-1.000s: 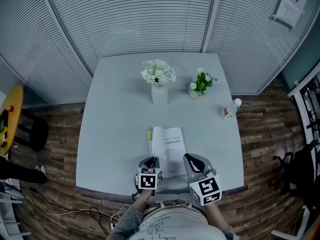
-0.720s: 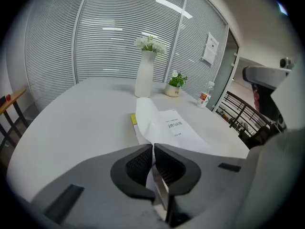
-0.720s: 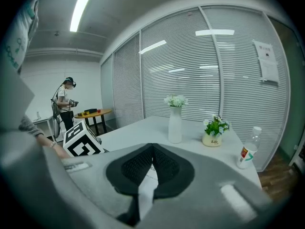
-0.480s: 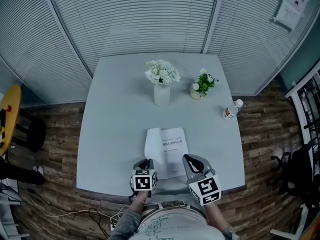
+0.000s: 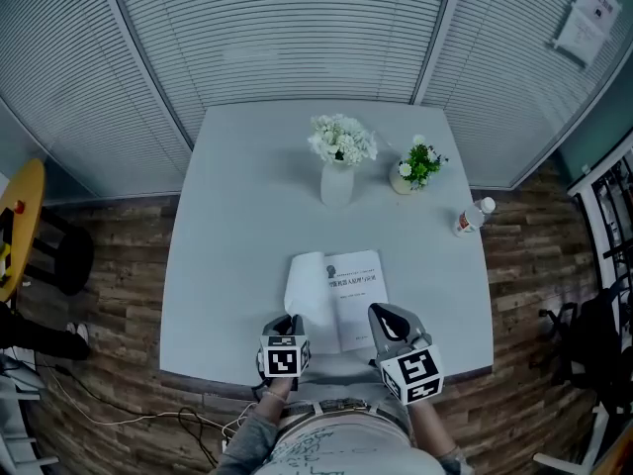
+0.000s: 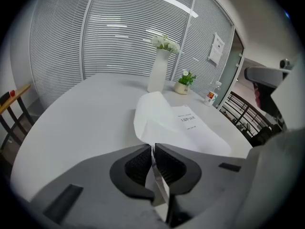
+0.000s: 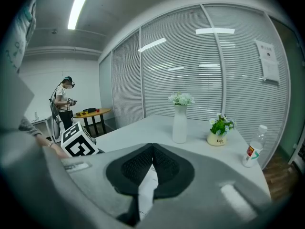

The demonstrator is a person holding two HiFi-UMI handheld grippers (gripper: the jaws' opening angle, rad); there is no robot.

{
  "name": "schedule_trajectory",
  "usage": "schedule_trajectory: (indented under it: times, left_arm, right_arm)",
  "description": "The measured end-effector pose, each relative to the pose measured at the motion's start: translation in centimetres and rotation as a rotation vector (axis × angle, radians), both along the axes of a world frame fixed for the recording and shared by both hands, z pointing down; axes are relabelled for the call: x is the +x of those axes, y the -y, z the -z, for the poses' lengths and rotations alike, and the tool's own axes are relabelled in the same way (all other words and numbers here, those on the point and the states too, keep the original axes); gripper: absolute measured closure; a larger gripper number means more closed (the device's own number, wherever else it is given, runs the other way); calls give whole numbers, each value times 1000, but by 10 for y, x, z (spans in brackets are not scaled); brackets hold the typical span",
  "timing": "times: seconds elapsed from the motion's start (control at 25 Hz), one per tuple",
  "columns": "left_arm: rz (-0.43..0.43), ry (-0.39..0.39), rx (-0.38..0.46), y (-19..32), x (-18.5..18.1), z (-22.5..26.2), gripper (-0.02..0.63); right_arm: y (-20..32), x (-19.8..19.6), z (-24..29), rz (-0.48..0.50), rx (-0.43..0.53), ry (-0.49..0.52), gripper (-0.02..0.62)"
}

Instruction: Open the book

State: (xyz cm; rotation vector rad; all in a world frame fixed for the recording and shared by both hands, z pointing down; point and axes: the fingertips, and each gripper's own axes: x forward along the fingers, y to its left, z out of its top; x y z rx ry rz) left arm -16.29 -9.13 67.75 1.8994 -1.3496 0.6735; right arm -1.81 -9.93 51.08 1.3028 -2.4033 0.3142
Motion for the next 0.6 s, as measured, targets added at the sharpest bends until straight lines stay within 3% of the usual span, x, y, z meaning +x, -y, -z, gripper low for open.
schedule_trajectory:
  times: [0.28, 0.6]
  left_arm:
    - [29, -7, -20, -6, -34, -8, 580]
    - [32, 50, -51, -13, -81, -25, 580]
  right_arm:
    - [2, -24, -3, -12, 4, -1, 595]
    - [9, -41, 1, -62, 24, 2, 595]
